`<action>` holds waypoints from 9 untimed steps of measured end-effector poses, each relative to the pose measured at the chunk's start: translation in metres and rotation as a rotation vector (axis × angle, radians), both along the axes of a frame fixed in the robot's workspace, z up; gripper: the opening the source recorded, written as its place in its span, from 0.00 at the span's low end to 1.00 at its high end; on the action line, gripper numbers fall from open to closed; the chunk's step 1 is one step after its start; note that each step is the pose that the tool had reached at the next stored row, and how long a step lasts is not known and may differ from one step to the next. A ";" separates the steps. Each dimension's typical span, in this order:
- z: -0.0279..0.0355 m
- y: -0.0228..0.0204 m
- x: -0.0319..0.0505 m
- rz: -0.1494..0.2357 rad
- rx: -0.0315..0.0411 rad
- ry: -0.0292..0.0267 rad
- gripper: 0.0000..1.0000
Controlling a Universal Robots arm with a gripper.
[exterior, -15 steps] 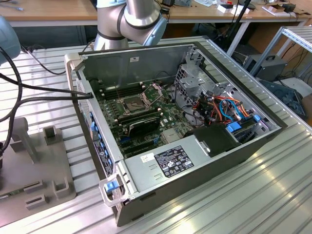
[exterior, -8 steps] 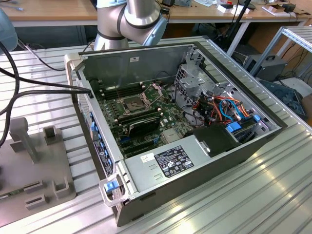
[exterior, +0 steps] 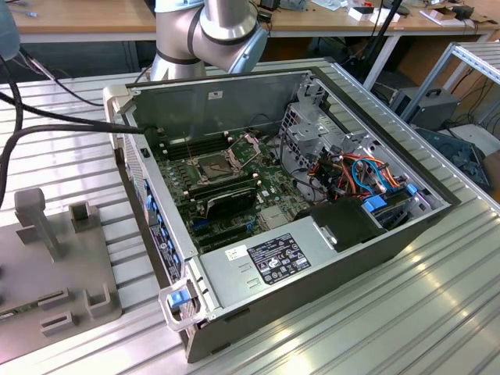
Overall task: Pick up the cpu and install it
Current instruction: 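Pick up the cpu and move it towards the insertion slot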
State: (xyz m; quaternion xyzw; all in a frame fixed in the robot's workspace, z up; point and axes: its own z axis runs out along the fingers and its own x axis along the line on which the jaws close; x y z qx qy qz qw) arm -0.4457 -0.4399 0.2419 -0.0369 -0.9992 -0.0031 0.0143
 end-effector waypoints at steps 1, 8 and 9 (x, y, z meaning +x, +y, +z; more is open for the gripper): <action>0.0026 0.0000 0.0000 0.000 0.0001 0.0000 0.55; 0.0213 0.0000 0.0000 0.000 0.0000 -0.0009 0.55; 0.0229 0.0000 0.0000 0.000 0.0000 -0.0010 0.55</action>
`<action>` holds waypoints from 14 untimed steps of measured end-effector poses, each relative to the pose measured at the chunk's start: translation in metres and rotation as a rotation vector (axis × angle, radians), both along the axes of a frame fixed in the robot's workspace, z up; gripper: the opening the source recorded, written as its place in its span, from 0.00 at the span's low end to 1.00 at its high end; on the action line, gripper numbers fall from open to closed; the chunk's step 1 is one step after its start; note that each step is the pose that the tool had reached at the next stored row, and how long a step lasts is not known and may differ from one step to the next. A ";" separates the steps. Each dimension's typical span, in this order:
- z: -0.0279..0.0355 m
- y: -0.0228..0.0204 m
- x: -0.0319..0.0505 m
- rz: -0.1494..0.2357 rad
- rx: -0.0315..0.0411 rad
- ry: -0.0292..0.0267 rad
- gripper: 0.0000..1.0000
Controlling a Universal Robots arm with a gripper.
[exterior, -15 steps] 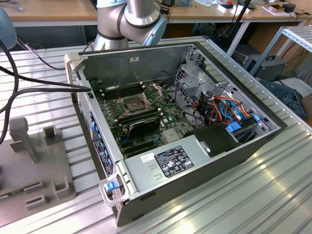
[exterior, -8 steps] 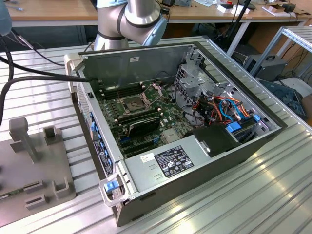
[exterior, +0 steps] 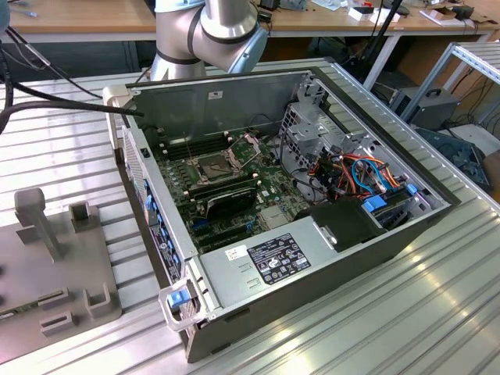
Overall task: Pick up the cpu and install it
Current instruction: 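Pick up the cpu and move it towards the insertion slot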
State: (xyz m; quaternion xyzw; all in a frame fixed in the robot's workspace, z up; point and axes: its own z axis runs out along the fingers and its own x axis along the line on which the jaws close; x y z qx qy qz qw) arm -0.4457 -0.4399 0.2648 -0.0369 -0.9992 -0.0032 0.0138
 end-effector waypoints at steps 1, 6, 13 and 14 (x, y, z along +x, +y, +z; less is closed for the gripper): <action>0.0021 0.0000 0.0000 0.000 0.0000 -0.0001 0.55; 0.0140 0.0000 0.0000 0.000 0.0000 -0.0004 0.55; 0.0151 0.0000 0.0000 0.000 0.0000 -0.0004 0.55; 0.0151 0.0000 0.0000 0.000 0.0000 -0.0003 0.55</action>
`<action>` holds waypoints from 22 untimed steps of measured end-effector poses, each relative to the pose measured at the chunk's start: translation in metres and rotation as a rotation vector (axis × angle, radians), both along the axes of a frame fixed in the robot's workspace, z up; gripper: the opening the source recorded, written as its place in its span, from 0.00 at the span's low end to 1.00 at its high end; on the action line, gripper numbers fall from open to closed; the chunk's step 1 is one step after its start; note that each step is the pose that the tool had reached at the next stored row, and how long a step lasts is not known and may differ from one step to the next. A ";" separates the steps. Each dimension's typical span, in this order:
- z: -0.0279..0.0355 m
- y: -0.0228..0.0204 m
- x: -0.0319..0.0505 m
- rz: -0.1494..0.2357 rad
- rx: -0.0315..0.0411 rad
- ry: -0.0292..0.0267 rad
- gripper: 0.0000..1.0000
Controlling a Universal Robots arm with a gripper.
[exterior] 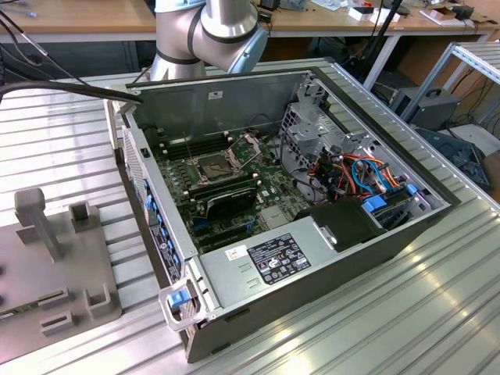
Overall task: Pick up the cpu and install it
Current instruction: 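Pick up the cpu and move it towards the insertion slot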
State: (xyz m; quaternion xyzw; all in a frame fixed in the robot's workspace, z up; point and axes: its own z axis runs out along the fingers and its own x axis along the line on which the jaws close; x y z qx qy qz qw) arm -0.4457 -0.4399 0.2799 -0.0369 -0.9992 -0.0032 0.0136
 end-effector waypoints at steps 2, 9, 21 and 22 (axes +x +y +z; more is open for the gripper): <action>0.0003 0.0000 0.0000 0.000 0.0000 0.0000 0.55; 0.0023 0.0000 0.0000 0.000 0.0001 -0.0002 0.55; 0.0095 0.0000 0.0000 0.000 0.0000 0.0000 0.55; 0.0106 0.0000 0.0000 0.000 0.0000 0.0000 0.55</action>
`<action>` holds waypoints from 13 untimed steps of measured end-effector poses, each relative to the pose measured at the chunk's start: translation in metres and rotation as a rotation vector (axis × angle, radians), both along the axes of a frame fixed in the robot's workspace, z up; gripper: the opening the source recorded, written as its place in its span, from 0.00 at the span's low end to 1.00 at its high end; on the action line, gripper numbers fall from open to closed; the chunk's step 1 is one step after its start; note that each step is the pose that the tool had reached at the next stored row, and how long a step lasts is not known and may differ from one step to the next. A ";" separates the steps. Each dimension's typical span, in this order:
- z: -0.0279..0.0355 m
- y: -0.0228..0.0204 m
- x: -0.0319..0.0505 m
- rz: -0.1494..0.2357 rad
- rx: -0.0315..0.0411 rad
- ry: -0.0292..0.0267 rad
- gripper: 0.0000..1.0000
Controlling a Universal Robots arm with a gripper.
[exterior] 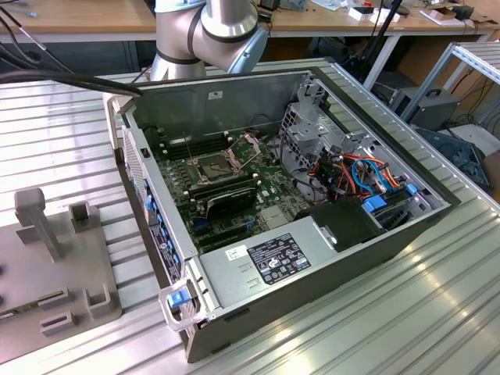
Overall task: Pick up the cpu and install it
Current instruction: 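Pick up the cpu and move it towards the insertion slot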
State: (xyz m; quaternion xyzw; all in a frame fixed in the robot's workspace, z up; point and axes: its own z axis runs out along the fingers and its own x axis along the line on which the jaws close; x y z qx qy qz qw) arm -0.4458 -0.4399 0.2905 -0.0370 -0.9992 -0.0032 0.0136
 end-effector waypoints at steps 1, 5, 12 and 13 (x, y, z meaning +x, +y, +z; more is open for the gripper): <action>0.0008 0.0000 0.0000 0.000 0.0000 0.0000 0.55; 0.0012 0.0000 0.0000 0.000 0.0001 -0.0002 0.55; 0.0044 0.0000 0.0000 0.000 -0.0001 0.0001 0.55; 0.0048 0.0000 0.0000 0.000 0.0001 -0.0001 0.55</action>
